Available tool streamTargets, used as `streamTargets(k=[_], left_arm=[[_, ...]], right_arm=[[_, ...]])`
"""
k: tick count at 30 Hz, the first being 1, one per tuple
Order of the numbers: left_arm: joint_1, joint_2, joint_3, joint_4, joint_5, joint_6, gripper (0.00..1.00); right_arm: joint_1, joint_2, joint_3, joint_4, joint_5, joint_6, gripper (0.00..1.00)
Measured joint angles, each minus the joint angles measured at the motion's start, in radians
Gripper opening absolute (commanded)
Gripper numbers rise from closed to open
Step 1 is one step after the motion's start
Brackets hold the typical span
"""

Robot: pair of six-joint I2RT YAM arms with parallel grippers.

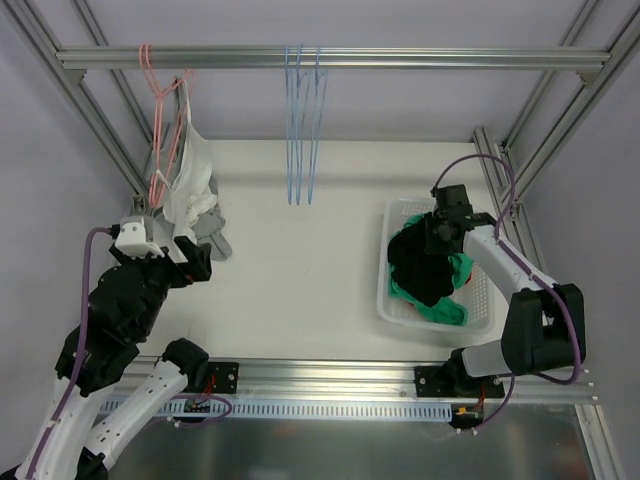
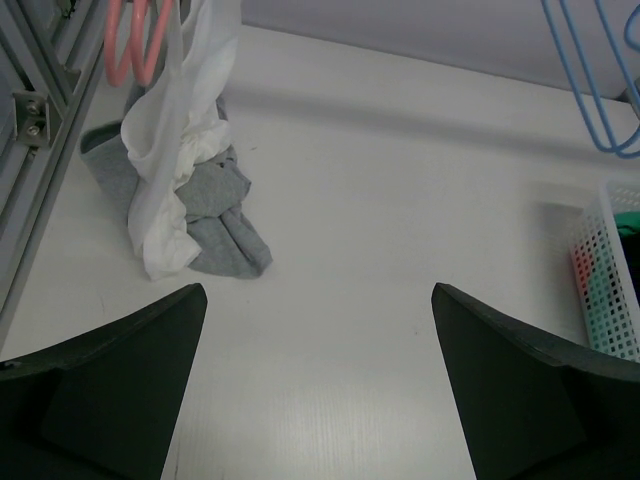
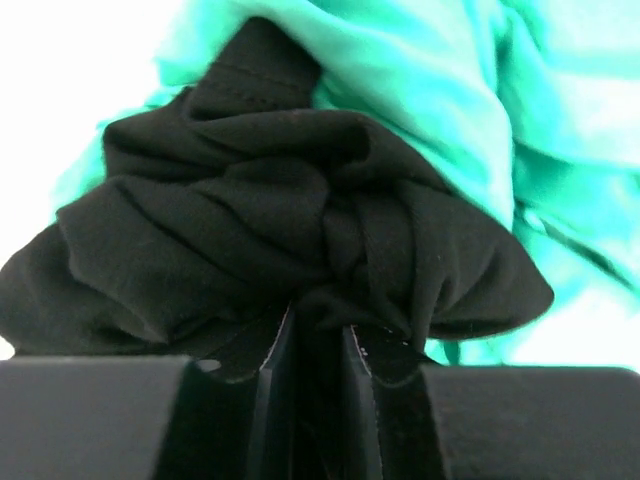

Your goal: Remove the tank top from the hanger

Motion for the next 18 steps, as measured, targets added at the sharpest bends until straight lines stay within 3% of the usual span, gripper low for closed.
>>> streamTargets(k=[5, 8, 10, 18], left_arm=[[0.0, 0.072, 0.091, 0.003, -0.001, -0.002, 0.99], [0.0, 0.096, 0.138, -0.006, -0.001, 0.0, 0.99], [0.0, 0.125, 0.198, -0.028, -0.001, 0.004, 0.99], [0.0, 0.384, 0.565, -0.088, -0.063, 0.057, 0.99]], right_arm=[[-0.017, 0.1, 0.092, -0.042, -0.119, -0.097, 0.28], [-0.016, 0.14, 0.141, -0.091, -0.13, -0.12, 0.63], [-0.016, 0.151, 0.165, -0.125, -0.108, -0.127, 0.99], [-0.014, 0.006, 0.216, -0.286, 0.015, -0.12, 1.0]])
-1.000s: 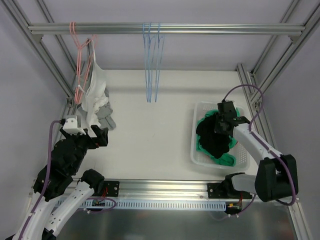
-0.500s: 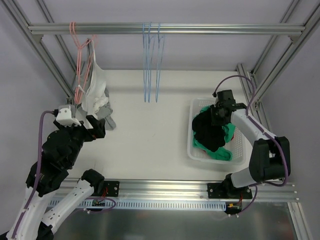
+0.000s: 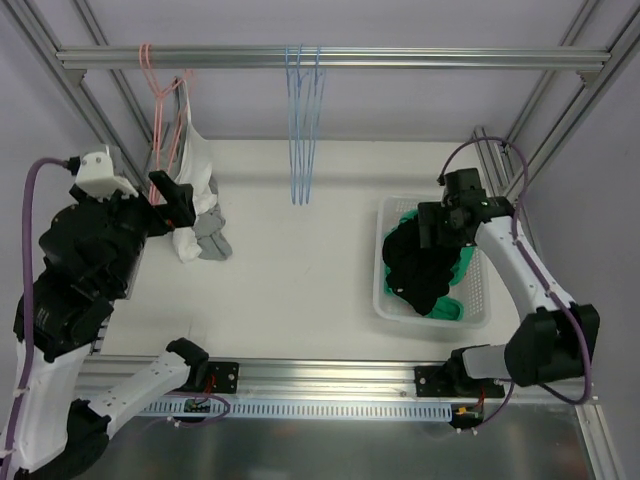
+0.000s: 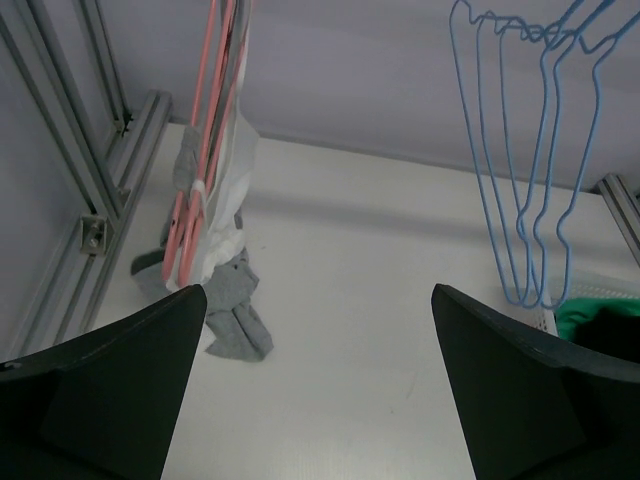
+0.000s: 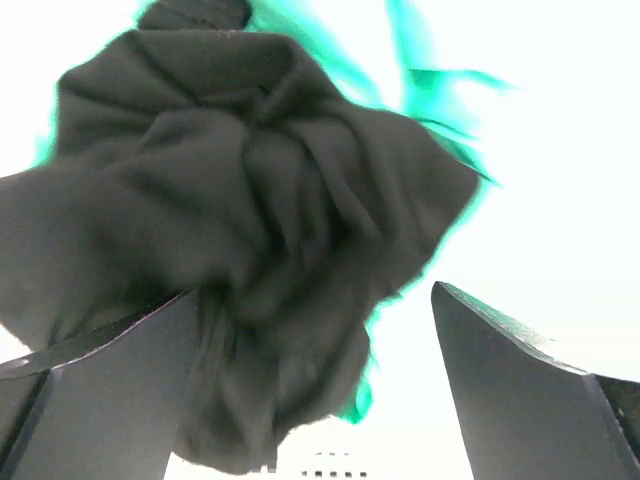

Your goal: Remove the tank top from the hanger

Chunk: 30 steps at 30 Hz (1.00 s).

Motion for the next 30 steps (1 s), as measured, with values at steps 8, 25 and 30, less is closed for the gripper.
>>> streamTargets(k=[8, 25, 30], left_arm=[[0.188, 0.398, 0.403, -0.029, 0.113, 0.066, 0.99], [0.509, 0.726, 0.614, -0.111, 0.441, 0.153, 0.76], [0.543, 0.801, 0.616, -0.113, 0.473, 0.189, 0.74]], right_arm=[[0.001, -0.298, 0.137, -0.117, 0.07, 0.0, 0.99], [0.005, -0.618, 0.006, -0.01, -0.481, 0.056, 0.99], [0.016, -0.616, -0.024, 0.036, -0.558, 0.078, 1.0]])
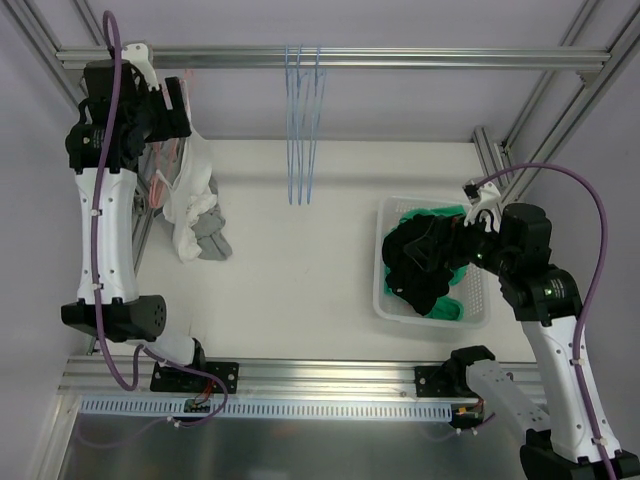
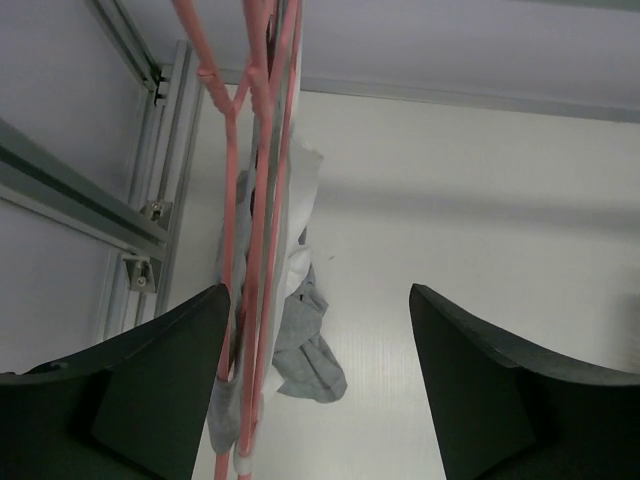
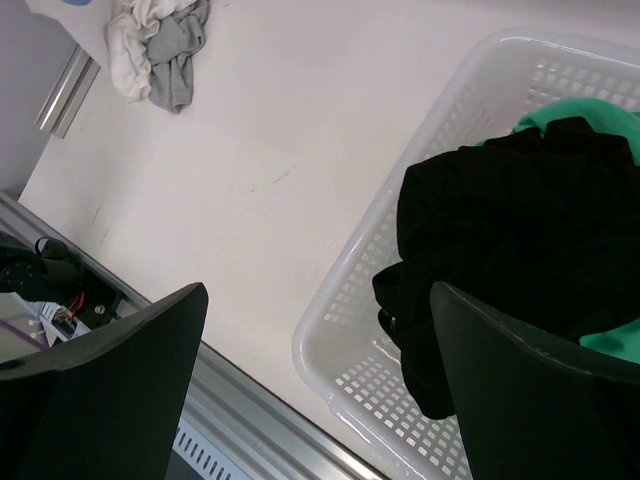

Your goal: Remove the tank top from the hanger

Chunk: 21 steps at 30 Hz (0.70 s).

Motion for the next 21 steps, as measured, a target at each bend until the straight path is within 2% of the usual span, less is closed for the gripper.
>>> streamTargets(k=[11, 12, 14, 15, 21], left_arm=[[0.0, 0.063, 0.004, 0.0, 0.041, 0.044, 0.61], [0.0, 0.064, 0.004, 0.0, 0.043, 0.044, 0.53], [0.0, 0.067, 0.005, 0.0, 0.047, 0.043, 0.44], [0.0, 0.071, 0.007, -0.001, 0.048, 0.045, 0.32], [0.0, 0.107, 0.036, 0.0, 0.066, 0.048, 0.13]], right_arm=[[0.037, 0.003, -0.006, 0.043, -0.033, 0.011, 0.99], [0.037, 0.003, -0.008, 0.043, -0.033, 0.011, 0.99], [0.039, 0.003, -0.013, 0.047, -0.032, 0.011, 1.0], [0.039, 0.003, -0.016, 0.048, -0.032, 0.011, 1.0], [0.047, 0.005, -0.029, 0.057, -0.036, 0.015, 0.99]])
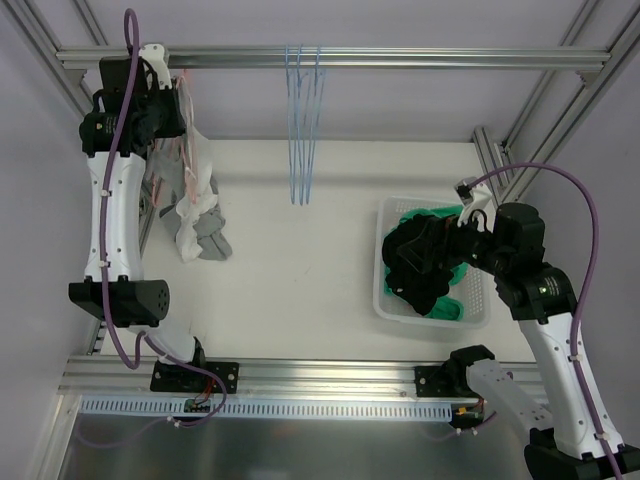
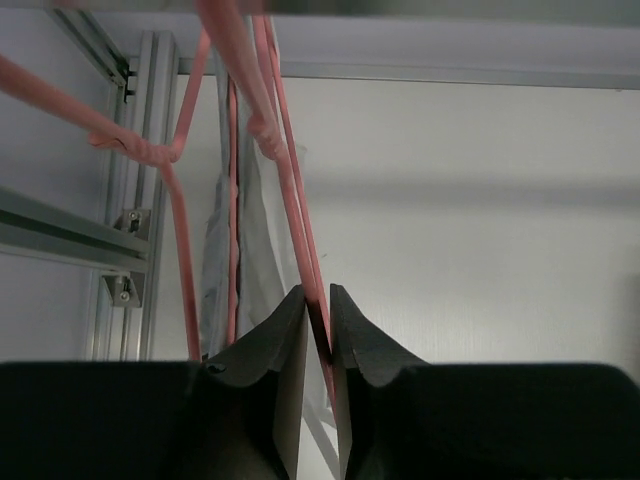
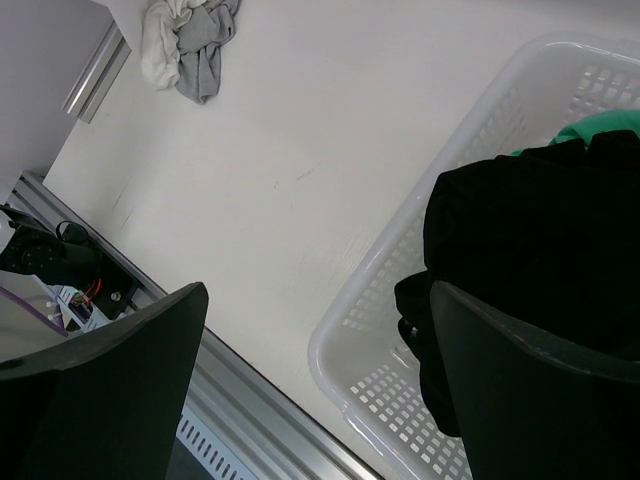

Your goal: Remove the tank top from the hanger

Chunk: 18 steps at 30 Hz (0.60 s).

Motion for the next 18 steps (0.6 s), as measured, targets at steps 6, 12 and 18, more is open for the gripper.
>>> streamTargets(k=[6, 12, 18], left_arm=[[0.0, 0.018, 0.009, 0.0, 0.01, 0.0, 0.0], [0.0, 0.018, 0.023, -0.002, 0.109, -0.018, 0.0], [-0.002, -0.015, 0.026, -0.003, 0.216, -0.066, 0.0]], right_arm=[[0.003, -0.003, -0.007, 0.001, -0.003, 0.002, 0.99], [0.003, -0.012, -0.007, 0.011, -0.005, 0.004, 0.99], [0.005, -0.018, -0.021, 0.035, -0.014, 0.016, 0.99]])
